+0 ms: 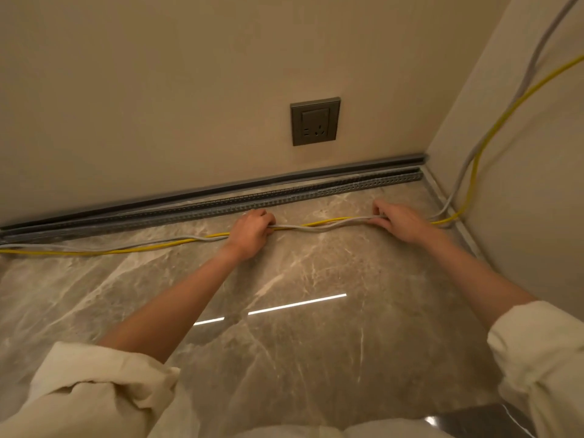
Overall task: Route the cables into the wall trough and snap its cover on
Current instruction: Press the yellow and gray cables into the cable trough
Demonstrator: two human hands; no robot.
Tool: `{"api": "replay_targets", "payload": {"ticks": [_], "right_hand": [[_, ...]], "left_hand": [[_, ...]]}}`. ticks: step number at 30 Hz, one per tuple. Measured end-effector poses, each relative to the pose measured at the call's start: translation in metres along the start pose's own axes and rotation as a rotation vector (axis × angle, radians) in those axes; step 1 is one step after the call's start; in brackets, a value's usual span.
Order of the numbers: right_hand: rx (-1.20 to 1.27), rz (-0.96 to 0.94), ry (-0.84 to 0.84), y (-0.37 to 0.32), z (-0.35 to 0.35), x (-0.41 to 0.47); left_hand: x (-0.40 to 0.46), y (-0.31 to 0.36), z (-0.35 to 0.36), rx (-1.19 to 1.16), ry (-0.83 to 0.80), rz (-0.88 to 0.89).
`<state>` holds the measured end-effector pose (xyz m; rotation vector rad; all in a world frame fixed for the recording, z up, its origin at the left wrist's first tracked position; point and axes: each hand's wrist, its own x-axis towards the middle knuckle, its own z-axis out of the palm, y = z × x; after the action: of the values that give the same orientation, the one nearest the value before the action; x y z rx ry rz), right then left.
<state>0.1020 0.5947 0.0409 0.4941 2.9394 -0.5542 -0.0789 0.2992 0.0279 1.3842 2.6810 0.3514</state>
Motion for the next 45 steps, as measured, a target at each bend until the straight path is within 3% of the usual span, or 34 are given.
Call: {"api": "replay_targets", "payload": {"ticks": [6, 9, 14, 21, 27, 33, 40, 45], "right_hand": [[0.416, 0.098, 0.028, 0.030, -0.011, 0.019], [0.511, 0.125, 0.021, 0.035, -0.011, 0.026], [0.569, 0.084, 0.156, 0.031, -0.014, 0.045], [0.486, -0.007, 0.363, 0.015, -0.026, 0.075], [0.383, -0.071, 0.354, 0.015, -0.031, 0.092], [0.306, -0.095, 0.326, 0.018, -0.029, 0.101], [0.220, -0.070, 0.245, 0.020, -0.028, 0.101], [0.042, -0.068, 0.195, 0.017, -0.026, 0.098]], "left_hand": [[0.018, -0.005, 0.003, -0.036, 0.034, -0.087], [0.020, -0.006, 0.004, -0.024, 0.056, -0.087], [0.020, -0.008, 0.002, 0.013, 0.145, -0.070], [0.040, -0.016, -0.027, -0.059, 0.451, -0.139], [0.051, -0.026, -0.029, -0.036, 0.319, -0.139], [0.048, -0.028, -0.024, 0.026, 0.303, -0.105], [0.050, -0.029, -0.029, -0.054, 0.276, -0.225], [0.046, -0.031, -0.025, -0.009, 0.246, -0.156]]}}
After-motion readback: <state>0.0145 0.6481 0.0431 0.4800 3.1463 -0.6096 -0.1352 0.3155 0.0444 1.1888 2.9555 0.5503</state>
